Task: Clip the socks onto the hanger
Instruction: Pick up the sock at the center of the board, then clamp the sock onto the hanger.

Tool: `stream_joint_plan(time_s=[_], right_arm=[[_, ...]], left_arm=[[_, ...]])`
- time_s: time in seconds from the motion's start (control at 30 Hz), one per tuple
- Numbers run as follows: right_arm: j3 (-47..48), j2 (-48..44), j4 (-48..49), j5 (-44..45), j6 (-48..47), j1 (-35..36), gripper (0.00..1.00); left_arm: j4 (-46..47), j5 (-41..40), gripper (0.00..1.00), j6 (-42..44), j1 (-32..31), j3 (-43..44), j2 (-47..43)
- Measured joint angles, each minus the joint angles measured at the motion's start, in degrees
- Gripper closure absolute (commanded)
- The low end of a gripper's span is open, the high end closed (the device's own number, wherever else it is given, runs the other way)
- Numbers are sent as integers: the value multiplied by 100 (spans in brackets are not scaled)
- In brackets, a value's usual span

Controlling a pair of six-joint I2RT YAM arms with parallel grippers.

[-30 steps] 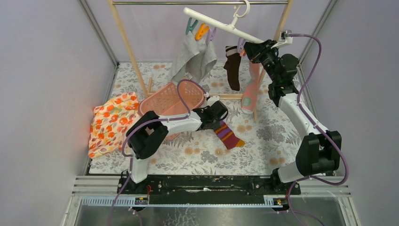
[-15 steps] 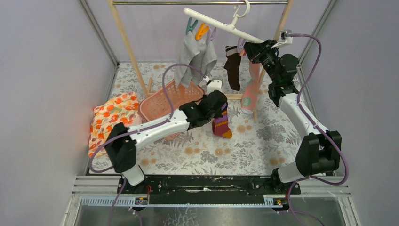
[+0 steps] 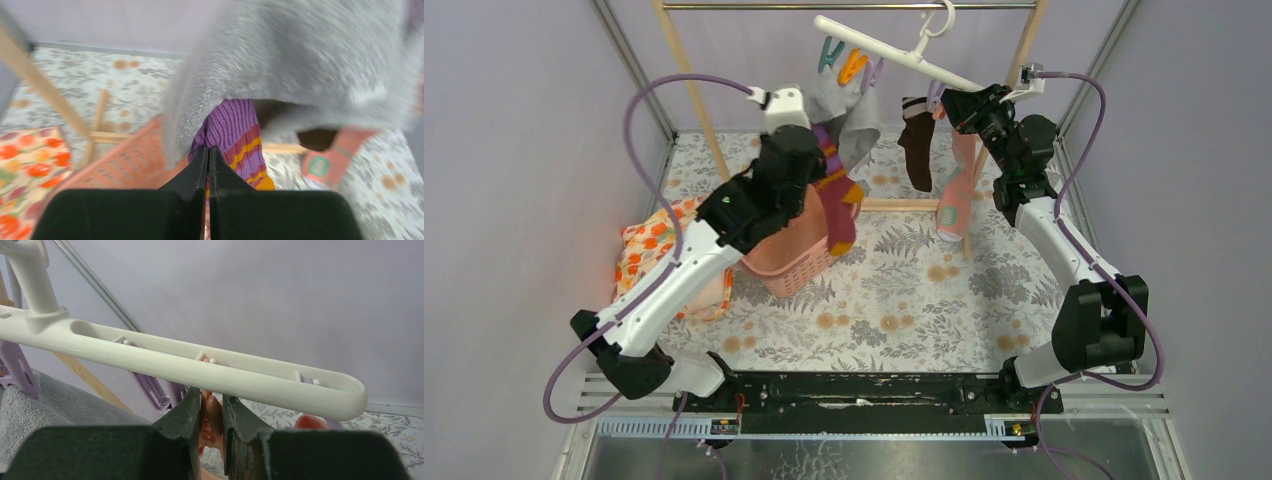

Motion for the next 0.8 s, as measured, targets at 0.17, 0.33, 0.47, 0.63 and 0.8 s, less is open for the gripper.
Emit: stream_joint_plan(time_s=[0.17,0.33,0.47,0.63,0.8], right_arm=[[0,31,48,-31,28,0,100],[0,46,83,-42,46,0,100],[0,48,85,-42,46,-2,100],[0,55,103,-42,48,-4,100],[0,63,111,-44,48,-4,100]], left_arm=[[-179,-411,100,251,610,81,-262],[-258,-649,100,501,723,461,-251],[-251,-713,100,605,726,717,-256],[-254,-713,100,675,721,782,-223],[-256,-737,100,713,719,763,-87]])
